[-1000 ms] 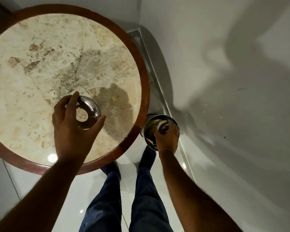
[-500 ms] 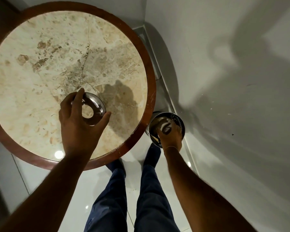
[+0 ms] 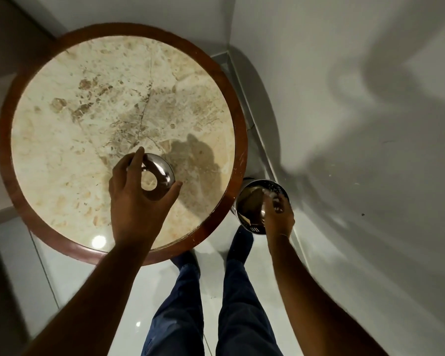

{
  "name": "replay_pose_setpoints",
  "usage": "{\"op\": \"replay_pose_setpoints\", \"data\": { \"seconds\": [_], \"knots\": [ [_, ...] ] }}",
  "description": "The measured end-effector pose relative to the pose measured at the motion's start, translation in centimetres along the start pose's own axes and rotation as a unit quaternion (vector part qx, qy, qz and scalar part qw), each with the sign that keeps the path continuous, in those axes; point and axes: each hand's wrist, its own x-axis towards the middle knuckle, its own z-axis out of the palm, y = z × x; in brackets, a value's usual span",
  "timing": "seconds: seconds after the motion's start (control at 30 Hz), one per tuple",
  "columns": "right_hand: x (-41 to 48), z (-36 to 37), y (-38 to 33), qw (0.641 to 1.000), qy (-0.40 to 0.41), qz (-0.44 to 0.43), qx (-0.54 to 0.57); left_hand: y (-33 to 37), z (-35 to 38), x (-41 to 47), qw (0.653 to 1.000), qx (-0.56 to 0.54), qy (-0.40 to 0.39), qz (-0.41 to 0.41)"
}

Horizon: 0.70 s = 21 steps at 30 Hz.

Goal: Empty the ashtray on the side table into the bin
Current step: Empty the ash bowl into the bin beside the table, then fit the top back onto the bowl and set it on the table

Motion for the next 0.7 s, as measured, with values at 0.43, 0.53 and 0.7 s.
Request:
{"op": "replay_pose_setpoints", "data": {
  "seconds": [0.43, 0.53, 0.7],
  "knots": [
    [-9.0, -2.8, -16.6, 0.793, -0.314, 0.157, 0.498, 6.4, -8.3, 3.7, 0.994, -0.101, -0.021, 0.028],
    [-9.9, -0.6, -18.4, 0.802, -0.362, 0.122, 0.460, 8.1, -8.1, 5.0, 0.991, -0.095, -0.042, 0.086],
    [-13.9, 4.9, -25.2, 0.816, -0.441, 0.065, 0.367, 9.5, -12.1, 8.0, 0.984, -0.116, -0.081, 0.111]
  ]
}}
